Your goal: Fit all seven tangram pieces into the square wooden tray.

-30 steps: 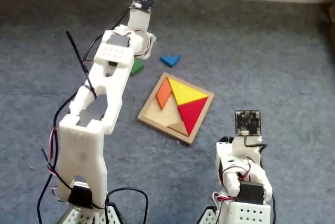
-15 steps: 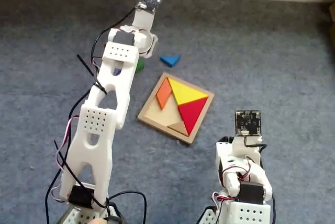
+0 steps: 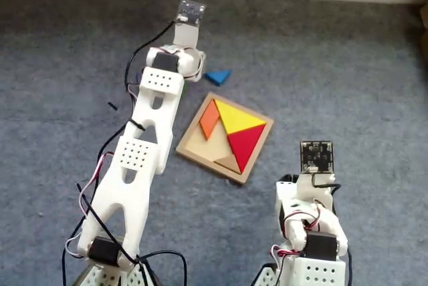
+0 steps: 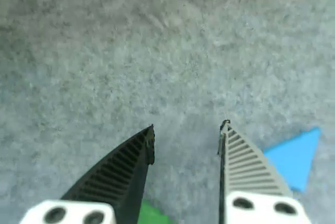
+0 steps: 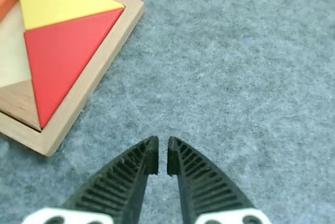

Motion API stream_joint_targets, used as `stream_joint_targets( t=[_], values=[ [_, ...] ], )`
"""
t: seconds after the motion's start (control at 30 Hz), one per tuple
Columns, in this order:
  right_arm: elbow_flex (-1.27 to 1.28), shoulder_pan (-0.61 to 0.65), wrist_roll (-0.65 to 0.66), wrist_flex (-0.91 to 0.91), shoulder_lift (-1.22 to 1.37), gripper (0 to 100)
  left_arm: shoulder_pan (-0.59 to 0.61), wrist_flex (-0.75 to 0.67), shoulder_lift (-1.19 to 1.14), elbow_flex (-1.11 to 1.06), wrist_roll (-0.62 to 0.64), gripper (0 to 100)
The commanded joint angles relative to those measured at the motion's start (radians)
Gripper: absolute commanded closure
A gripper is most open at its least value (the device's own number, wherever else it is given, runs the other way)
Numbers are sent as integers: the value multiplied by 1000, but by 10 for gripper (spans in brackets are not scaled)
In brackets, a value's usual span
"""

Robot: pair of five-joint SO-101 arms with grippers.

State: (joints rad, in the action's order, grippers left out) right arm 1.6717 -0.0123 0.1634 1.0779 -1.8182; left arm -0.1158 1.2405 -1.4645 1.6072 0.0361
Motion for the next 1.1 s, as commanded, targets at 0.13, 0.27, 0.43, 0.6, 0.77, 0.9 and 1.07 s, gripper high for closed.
stream_joint_targets(
  t=[0.13, 0.27, 0.43, 0.6, 0.77, 0.9, 1.07],
  values=[
    [142, -13, -2, -21, -8, 954, 62, 170, 93, 56, 9, 793],
    [142, -13, -2, -21, -8, 954, 84, 239, 94, 48, -14, 793],
    [142, -13, -2, -21, -8, 954, 101, 382, 101, 53, -87, 796],
    [142, -13, -2, -21, -8, 954, 140, 486, 104, 54, -91, 797],
    [142, -13, -2, -21, -8, 954, 177, 523, 104, 50, -89, 797],
    [142, -13, -2, -21, -8, 954, 188, 528, 117, 48, -89, 797],
    [142, -13, -2, -21, -8, 954, 168, 529, 246, -122, -89, 794]
  ],
)
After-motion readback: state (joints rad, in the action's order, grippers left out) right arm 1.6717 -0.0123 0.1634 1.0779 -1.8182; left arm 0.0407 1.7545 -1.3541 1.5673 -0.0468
